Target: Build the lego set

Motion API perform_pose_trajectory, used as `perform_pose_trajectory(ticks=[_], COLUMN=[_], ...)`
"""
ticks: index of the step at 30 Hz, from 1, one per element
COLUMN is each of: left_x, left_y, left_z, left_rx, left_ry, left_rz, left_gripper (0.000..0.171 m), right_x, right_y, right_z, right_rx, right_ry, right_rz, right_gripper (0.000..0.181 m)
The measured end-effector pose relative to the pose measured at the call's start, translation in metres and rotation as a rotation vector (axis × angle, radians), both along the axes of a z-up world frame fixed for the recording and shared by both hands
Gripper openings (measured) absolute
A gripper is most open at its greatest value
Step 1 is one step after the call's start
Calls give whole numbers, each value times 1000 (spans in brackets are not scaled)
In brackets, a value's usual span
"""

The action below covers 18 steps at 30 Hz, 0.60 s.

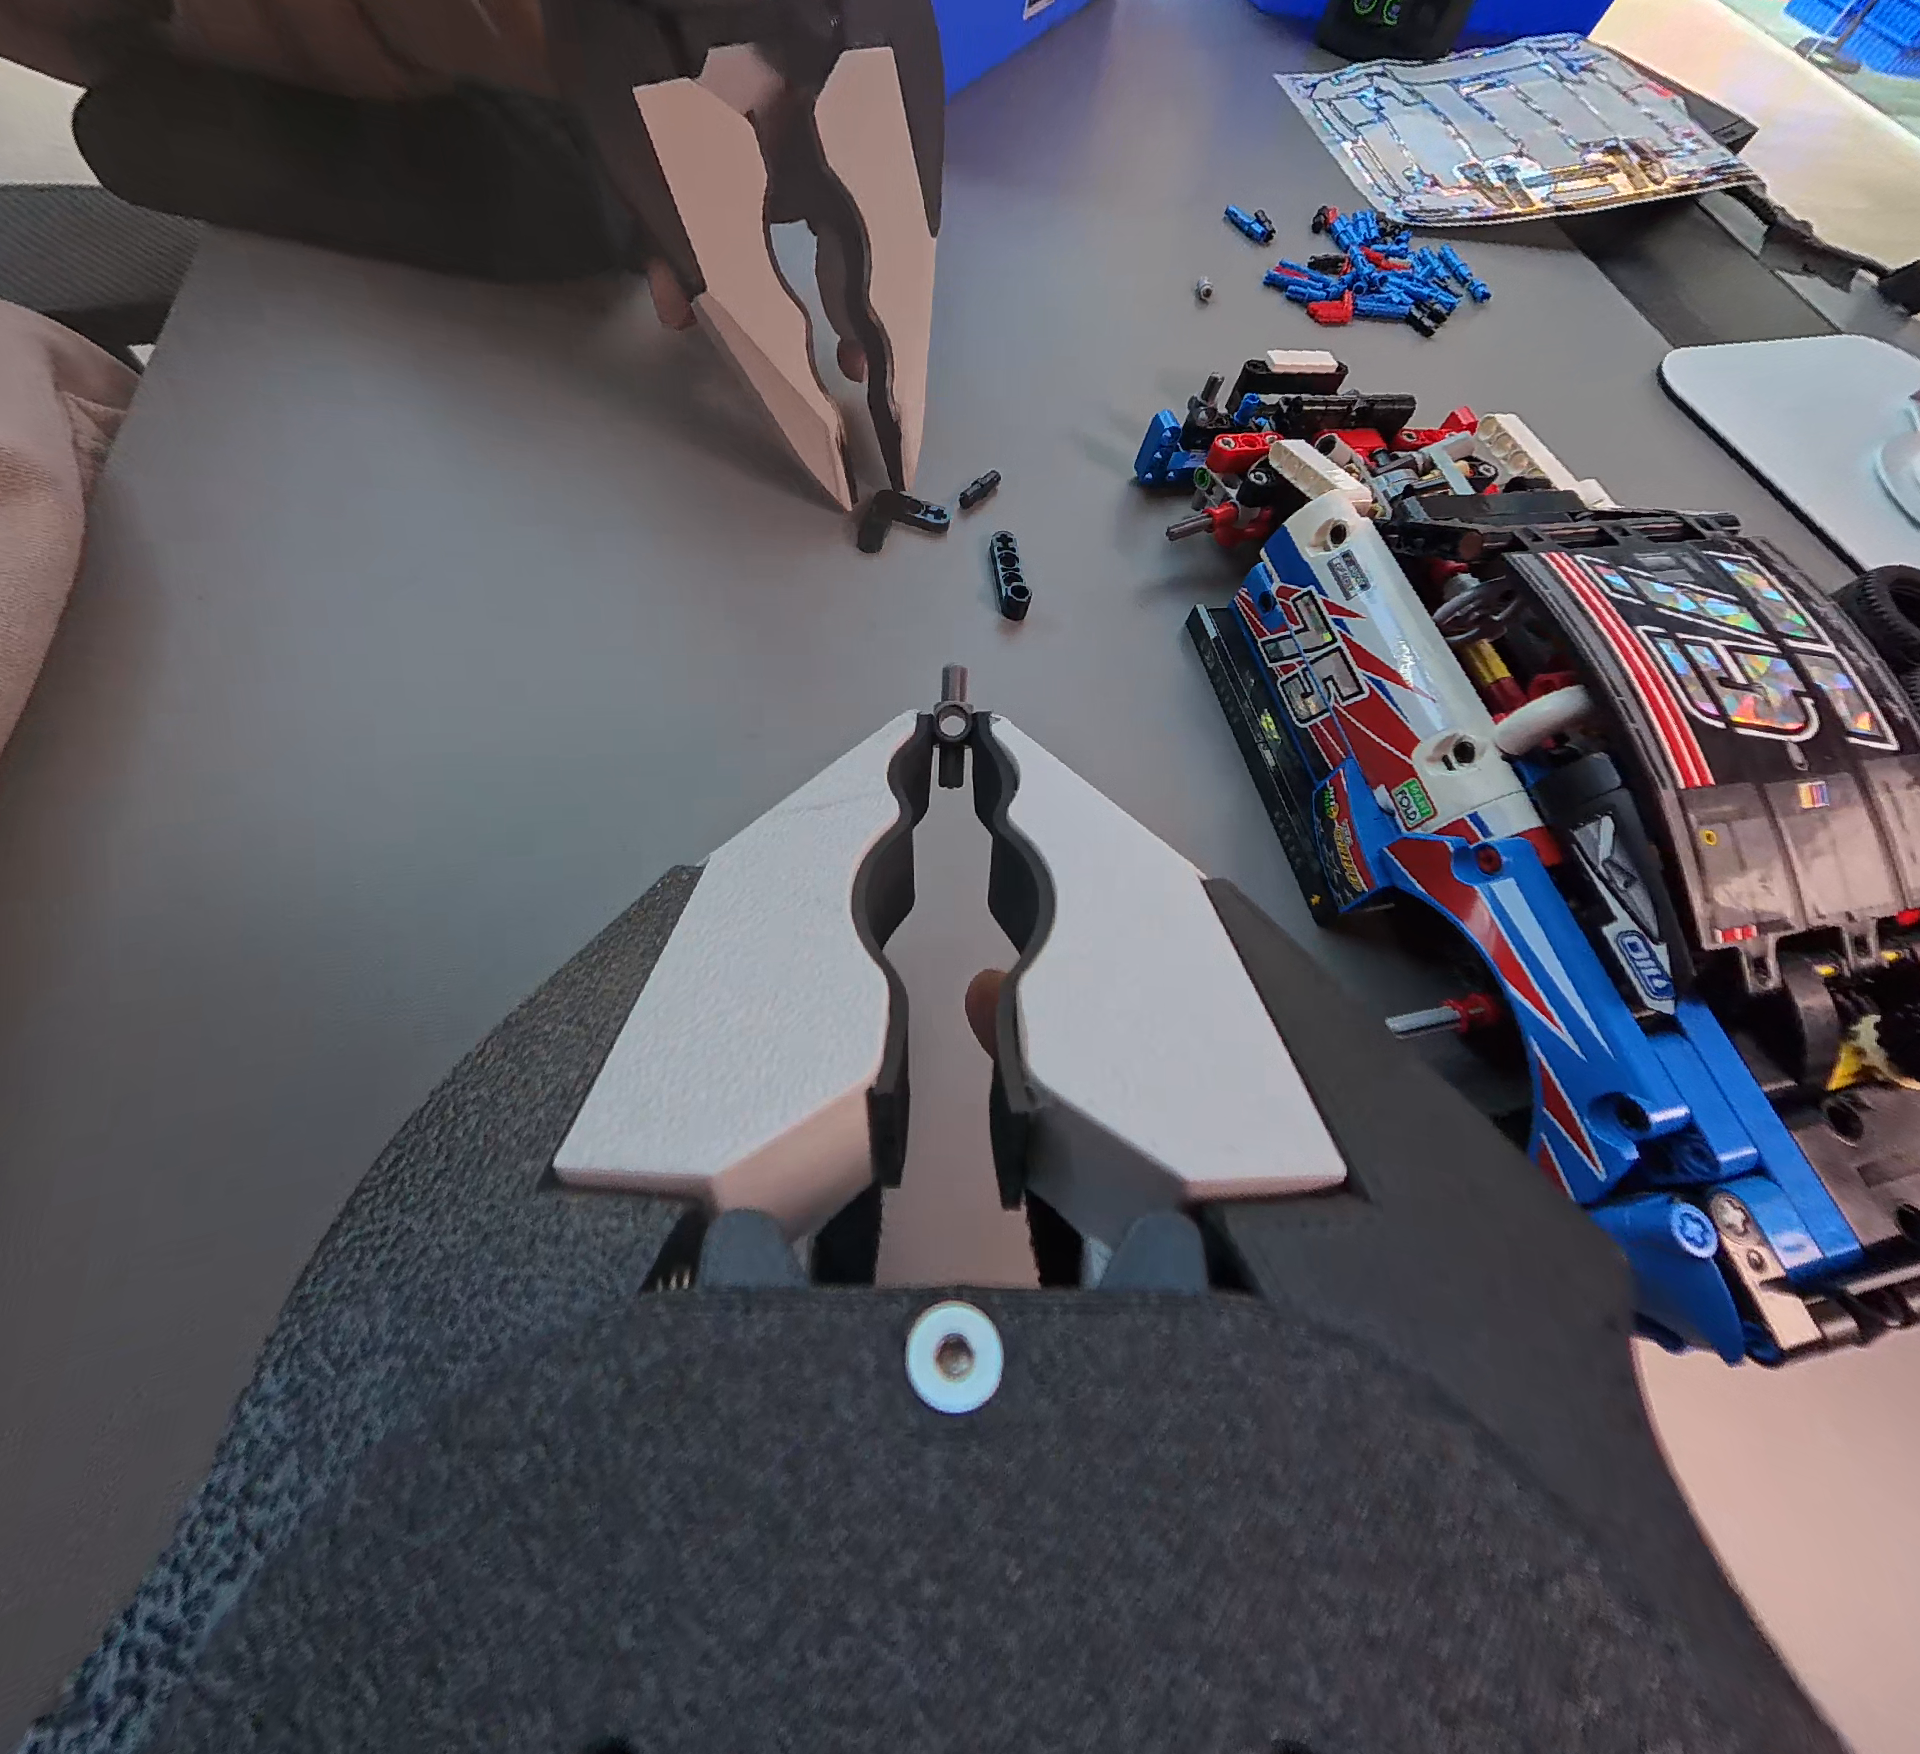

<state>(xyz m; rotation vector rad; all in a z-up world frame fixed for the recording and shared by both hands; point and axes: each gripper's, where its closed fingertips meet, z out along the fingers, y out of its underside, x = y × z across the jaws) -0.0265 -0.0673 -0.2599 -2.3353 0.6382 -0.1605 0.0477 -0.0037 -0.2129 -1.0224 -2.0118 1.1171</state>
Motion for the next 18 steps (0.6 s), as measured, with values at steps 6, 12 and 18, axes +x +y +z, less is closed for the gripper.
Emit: perform_pose_trajectory(ticks=[6, 12, 18], left_x=[0, 8, 13], left_y=[2, 4, 2], left_z=[5, 5, -1], left_rx=[39, -3, -98], left_ry=[37, 61, 122], left_rz=[-32, -127, -258], left_gripper=[14, 14, 19], right_x=[0, 0, 0], right_y=[0, -1, 1], right_z=[-3, -6, -4], right_rx=[-3, -7, -10], right_ry=[-11, -23, -18], right_rz=[2, 8, 2], right_gripper=[5, 5, 5])
